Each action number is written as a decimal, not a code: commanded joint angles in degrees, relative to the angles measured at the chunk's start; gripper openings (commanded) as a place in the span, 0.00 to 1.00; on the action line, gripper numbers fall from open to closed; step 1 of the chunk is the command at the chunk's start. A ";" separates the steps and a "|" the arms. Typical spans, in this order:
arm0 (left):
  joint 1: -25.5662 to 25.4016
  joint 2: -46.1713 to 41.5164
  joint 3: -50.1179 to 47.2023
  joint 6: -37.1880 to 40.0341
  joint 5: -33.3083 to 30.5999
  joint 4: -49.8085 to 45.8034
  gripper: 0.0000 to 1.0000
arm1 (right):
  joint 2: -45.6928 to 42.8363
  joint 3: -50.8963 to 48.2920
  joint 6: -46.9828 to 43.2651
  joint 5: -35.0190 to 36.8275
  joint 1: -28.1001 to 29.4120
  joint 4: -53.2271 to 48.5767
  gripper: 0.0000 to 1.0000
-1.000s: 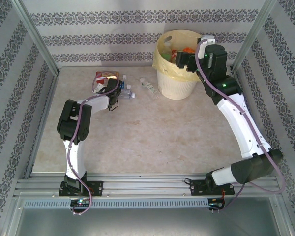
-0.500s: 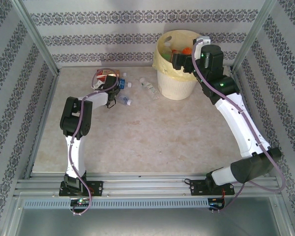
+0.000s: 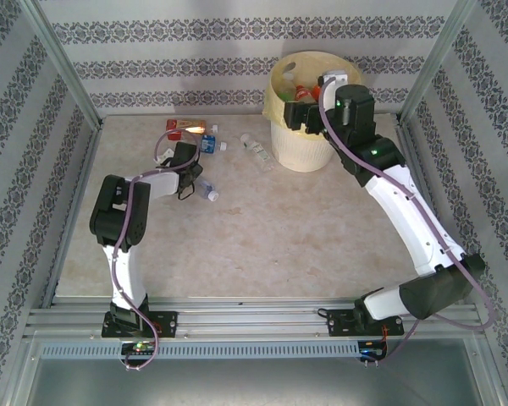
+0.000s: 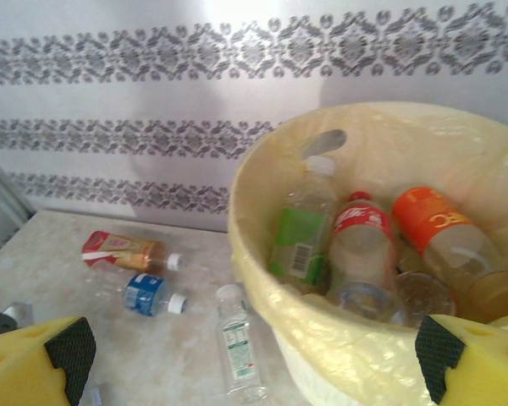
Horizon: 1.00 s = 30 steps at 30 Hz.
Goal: Put the plastic bottles in the bin
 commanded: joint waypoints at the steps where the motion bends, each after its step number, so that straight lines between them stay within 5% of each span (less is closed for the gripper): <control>1: 0.01 -6.13 -3.51 5.76 3.99 5.92 0.52 | -1.50 -2.63 2.39 -5.70 0.83 3.64 0.98; 15: -4.02 -27.31 -6.07 16.44 23.56 19.21 0.51 | 4.90 -10.67 16.09 -25.99 6.41 16.87 0.98; 30: -4.63 -29.01 -4.96 10.56 35.52 31.43 0.52 | 16.99 -3.03 15.98 -41.74 10.51 19.24 0.98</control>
